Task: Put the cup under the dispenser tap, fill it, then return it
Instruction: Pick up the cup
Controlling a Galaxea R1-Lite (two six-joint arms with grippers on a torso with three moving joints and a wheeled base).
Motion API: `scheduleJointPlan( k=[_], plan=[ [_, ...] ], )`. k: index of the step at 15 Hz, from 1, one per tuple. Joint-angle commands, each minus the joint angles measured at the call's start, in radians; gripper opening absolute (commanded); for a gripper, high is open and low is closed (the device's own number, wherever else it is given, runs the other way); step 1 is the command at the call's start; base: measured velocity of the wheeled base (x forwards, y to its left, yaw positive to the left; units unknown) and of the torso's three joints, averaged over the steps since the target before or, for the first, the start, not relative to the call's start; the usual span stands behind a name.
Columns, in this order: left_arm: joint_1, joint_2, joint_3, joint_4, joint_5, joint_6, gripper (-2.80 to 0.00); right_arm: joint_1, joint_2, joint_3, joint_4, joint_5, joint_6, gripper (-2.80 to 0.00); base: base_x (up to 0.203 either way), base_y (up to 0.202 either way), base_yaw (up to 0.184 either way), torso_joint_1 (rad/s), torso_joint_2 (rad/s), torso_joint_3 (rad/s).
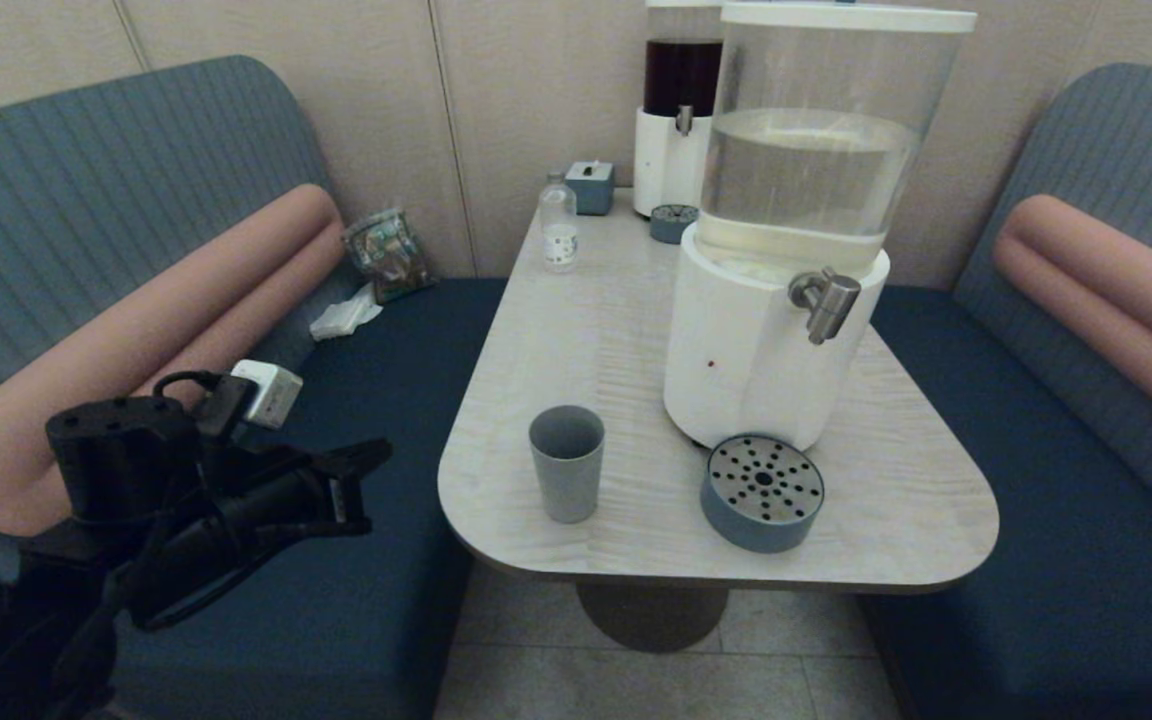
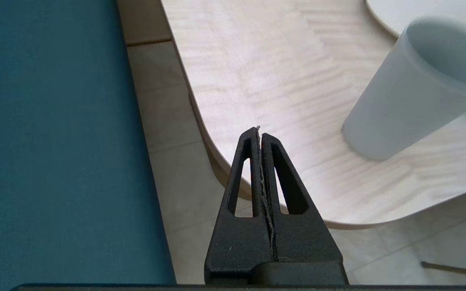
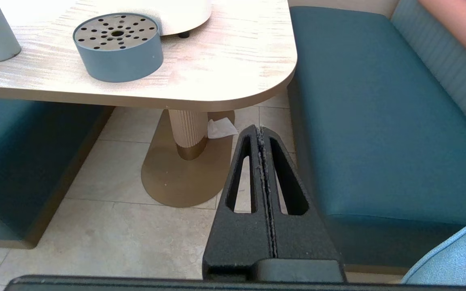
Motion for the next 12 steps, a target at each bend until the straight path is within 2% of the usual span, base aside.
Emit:
scheduleJointPlan(
  k=[1,4,7,12],
  plan=[
    [-0.014,0.102,0.035,-0.107,-0.001,0.008,-2.8,0.0,0.001,0.0,0.0,0.0,0.0,-2.8,0.0,0.0,0.0,0.0,0.0,0.0],
    [-0.052,0.22,0.082,-0.341,0.042,0.036,-2.8,0.0,0.001,0.0,0.0,0.0,0.0,-2.8,0.0,0.0,0.0,0.0,0.0,0.0],
    [-0.117,0.239,0.101,-0.367,0.111,0.041,-2.8,0.0,0.001,0.0,0.0,0.0,0.0,-2.8,0.0,0.0,0.0,0.0,0.0,0.0],
    [-0.161,0.258,0.048,-0.367,0.161,0.039,-2.8,0.0,0.001,0.0,0.0,0.0,0.0,-2.8,0.0,0.0,0.0,0.0,0.0,0.0]
  ],
)
